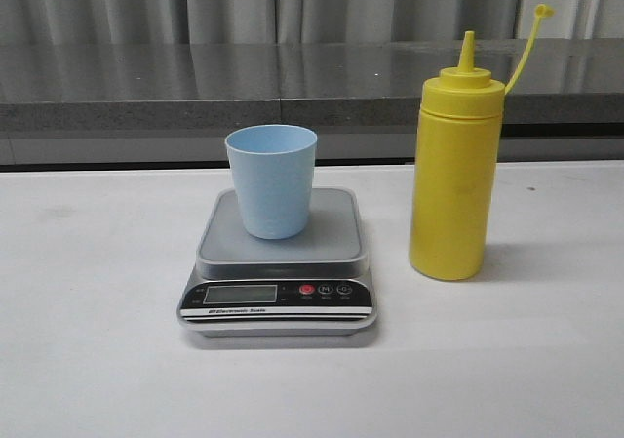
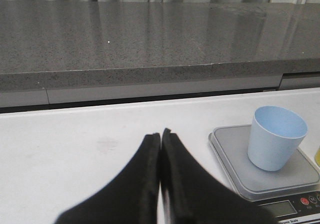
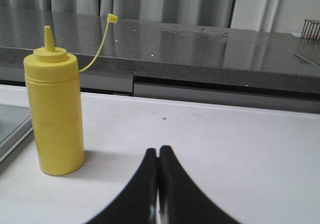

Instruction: Pour seasoning into cup on scale with both arms

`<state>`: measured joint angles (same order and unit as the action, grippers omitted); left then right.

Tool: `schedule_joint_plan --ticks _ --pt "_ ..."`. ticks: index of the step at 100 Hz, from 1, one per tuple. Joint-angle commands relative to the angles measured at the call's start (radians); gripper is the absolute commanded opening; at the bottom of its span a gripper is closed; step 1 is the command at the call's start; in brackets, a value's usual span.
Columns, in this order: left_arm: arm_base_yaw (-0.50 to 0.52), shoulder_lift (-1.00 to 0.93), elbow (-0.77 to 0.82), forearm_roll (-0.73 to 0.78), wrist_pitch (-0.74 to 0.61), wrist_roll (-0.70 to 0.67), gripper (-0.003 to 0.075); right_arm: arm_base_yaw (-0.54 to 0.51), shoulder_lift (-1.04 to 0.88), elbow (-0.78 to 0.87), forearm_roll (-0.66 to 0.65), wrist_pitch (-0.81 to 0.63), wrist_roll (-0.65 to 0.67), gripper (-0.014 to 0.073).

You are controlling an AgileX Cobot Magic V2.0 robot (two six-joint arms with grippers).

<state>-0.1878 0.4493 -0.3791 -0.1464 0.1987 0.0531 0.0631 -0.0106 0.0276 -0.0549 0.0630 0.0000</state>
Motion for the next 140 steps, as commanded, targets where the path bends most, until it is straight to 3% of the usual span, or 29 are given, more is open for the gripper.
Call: schedule_joint_plan --ticks 1,20,42,60,100,111,126,131,133,140 --pt "0.005 0.004 -0.027 -0.008 -0.084 -0.008 -0.002 -0.007 -0.02 -0.018 -0.012 -0.105 0.0 -0.0067" --pt "0.005 0.004 -0.027 -0.008 -0.084 -0.008 -0.002 -0.007 -0.014 -0.057 0.055 -0.23 0.058 -0.0067" --pt "0.005 0.004 -0.027 -0.008 -0.084 -0.008 -0.002 -0.007 0.124 -0.275 0.088 0.012 0.079 -0.0067" --pt "0.005 0.004 -0.027 -0.008 -0.084 -0.008 -0.002 -0.007 0.358 -0.466 0.088 0.105 0.079 -0.0067" --pt "0.005 0.004 -0.027 -0.008 -0.084 -0.008 -0.002 0.018 0.81 -0.605 0.076 -0.116 0.078 -0.0055" --pt "0.005 0.004 -0.027 -0.008 -0.084 -0.008 -0.002 0.069 0.898 -0.605 0.036 -0.145 0.078 0.0095" --pt "0.005 0.004 -0.027 -0.008 -0.084 -0.008 -0.002 0.15 1.008 -0.605 0.024 -0.193 0.078 0.053" --pt "0.005 0.004 -0.027 -0.008 -0.084 -0.008 -0.002 0.171 1.043 -0.605 0.024 -0.216 0.078 0.0638" --pt "0.005 0.004 -0.027 -0.008 -0.084 -0.008 -0.002 0.179 1.058 -0.605 0.024 -0.224 0.078 0.0672" --pt "0.005 0.004 -0.027 -0.008 -0.084 -0.008 -0.002 0.199 1.11 -0.604 0.022 -0.256 0.078 0.0638"
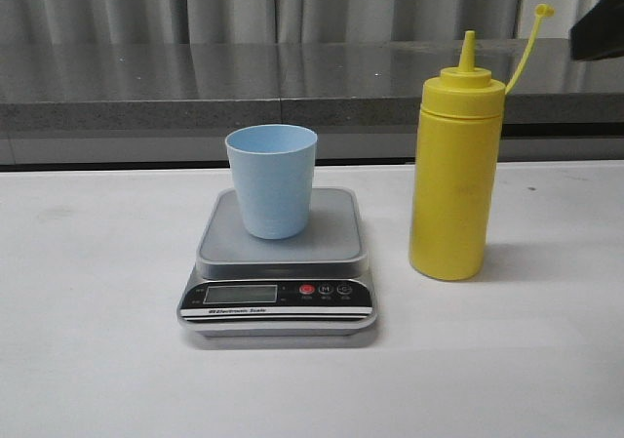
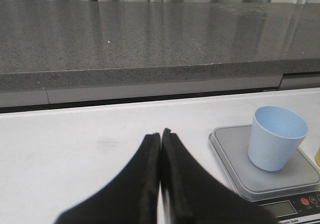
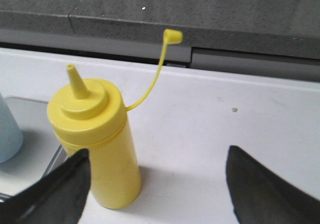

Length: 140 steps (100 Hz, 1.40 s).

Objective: Pour seasoning into cup on scale with both arms
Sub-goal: 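Reach the right gripper to the yellow bottle and grasp its body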

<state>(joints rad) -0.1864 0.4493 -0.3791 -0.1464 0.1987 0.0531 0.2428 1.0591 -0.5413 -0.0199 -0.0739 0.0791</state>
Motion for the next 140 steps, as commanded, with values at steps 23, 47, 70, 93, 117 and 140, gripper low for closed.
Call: schedule_joint_plan --ticks 23,47,70,93,117,140 --pt "0.004 0.004 -0.027 -0.008 -0.084 -0.008 -0.002 0.066 0.204 -0.035 -0.061 -0.262 -0.002 0.0635" --pt "0.004 0.004 -0.027 -0.008 -0.084 -0.008 -0.002 0.108 0.334 -0.026 -0.073 -0.379 -0.002 0.0635" --pt "0.004 0.004 -0.027 -0.008 -0.084 -0.008 -0.002 0.113 0.389 0.084 -0.074 -0.639 -0.003 0.0635" --pt "0.004 0.004 -0.027 -0.008 -0.084 -0.008 -0.002 0.113 0.492 0.137 -0.095 -0.834 -0.011 0.0635" --pt "0.004 0.004 -0.027 -0.008 -0.084 -0.008 -0.002 0.113 0.619 0.138 -0.097 -1.053 -0.022 0.0635" --pt "0.004 0.004 -0.027 -0.008 -0.084 -0.008 -0.002 0.112 0.703 0.138 -0.088 -1.173 -0.071 0.0635"
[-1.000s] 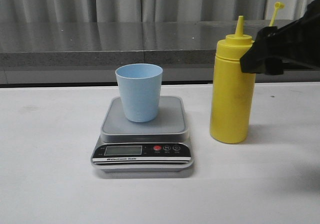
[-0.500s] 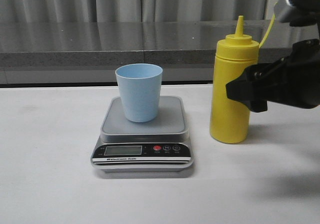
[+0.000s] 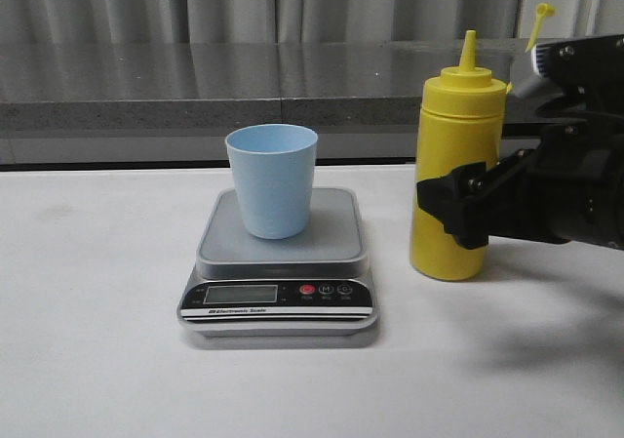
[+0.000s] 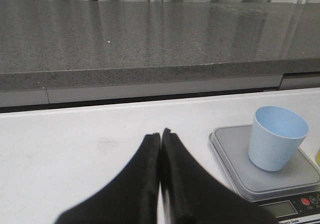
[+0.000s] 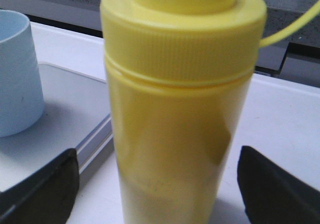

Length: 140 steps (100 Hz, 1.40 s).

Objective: Pour seasoning into cup on scale with both arms
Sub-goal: 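Reach the right gripper to the yellow bottle and grasp its body, then lift the yellow bottle and tilt its nozzle toward the cup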

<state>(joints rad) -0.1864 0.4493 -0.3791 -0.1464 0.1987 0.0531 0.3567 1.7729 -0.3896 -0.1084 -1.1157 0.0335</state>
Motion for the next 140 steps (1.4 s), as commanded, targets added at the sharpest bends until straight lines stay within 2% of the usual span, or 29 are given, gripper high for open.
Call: schedule_joint_plan --ticks 1,22,58,118,127,140 --pt "0.004 0.004 -0.027 -0.008 -0.084 -0.008 -0.002 -0.002 -0.009 -0.014 0.002 -0.137 -0.026 0.0635" --pt "0.004 0.004 -0.027 -0.008 -0.084 -0.008 -0.002 -0.002 0.024 -0.019 0.064 -0.177 -0.033 0.0635" --pt "0.004 0.004 -0.027 -0.008 -0.084 -0.008 -0.002 -0.002 0.036 -0.08 0.06 -0.185 -0.052 0.0635" --pt "0.004 0.004 -0.027 -0.008 -0.084 -0.008 -0.002 -0.002 0.039 -0.166 0.041 -0.115 -0.052 0.063" --pt "0.004 0.004 -0.027 -0.008 -0.084 -0.008 -0.002 -0.002 0.039 -0.166 0.041 -0.107 -0.052 0.0554" --pt "0.004 0.004 -0.027 -0.008 -0.084 -0.008 -0.002 -0.002 0.039 -0.166 0.041 -0.104 -0.052 0.0331"
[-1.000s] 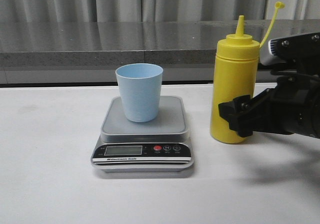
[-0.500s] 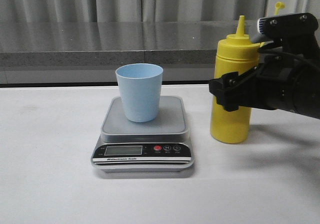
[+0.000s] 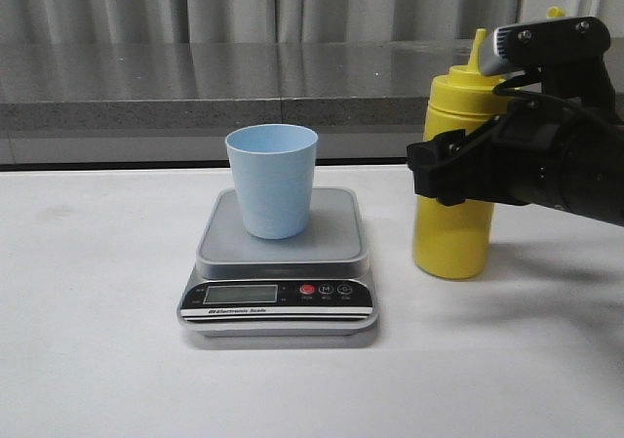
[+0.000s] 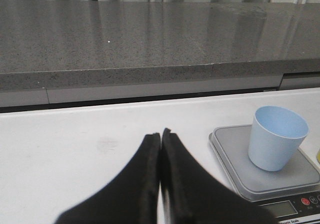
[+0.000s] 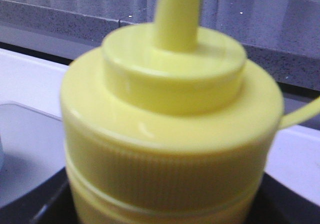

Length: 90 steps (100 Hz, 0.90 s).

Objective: Pour seasoning into cup on scale with both arms
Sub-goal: 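Lift the yellow bottle and tilt its nozzle toward the cup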

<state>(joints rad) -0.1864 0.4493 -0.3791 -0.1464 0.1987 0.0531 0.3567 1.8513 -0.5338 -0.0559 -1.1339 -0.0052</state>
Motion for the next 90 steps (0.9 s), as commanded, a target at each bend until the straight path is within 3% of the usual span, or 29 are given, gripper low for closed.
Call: schedule_joint_plan --ticks 1,11,35,56,90 --pt "0.004 0.004 -0.027 -0.008 -0.084 -0.008 -0.002 -0.002 -0.039 -0.022 -0.012 -0.086 -0.013 0.0321" --pt "0.004 0.004 -0.027 -0.008 -0.084 -0.008 -0.002 -0.002 -0.039 -0.022 -0.021 -0.086 -0.013 0.0231" --pt "0.004 0.004 -0.027 -0.008 -0.084 -0.008 -0.002 -0.002 -0.062 -0.026 -0.089 -0.051 -0.078 0.0232" --pt "0.004 0.004 -0.027 -0.008 -0.084 -0.008 -0.002 -0.002 -0.138 -0.109 -0.171 0.228 -0.08 0.0232" --pt "0.004 0.004 -0.027 -0.008 -0.084 -0.008 -0.002 0.017 -0.2 -0.337 -0.419 0.689 -0.08 0.0232"
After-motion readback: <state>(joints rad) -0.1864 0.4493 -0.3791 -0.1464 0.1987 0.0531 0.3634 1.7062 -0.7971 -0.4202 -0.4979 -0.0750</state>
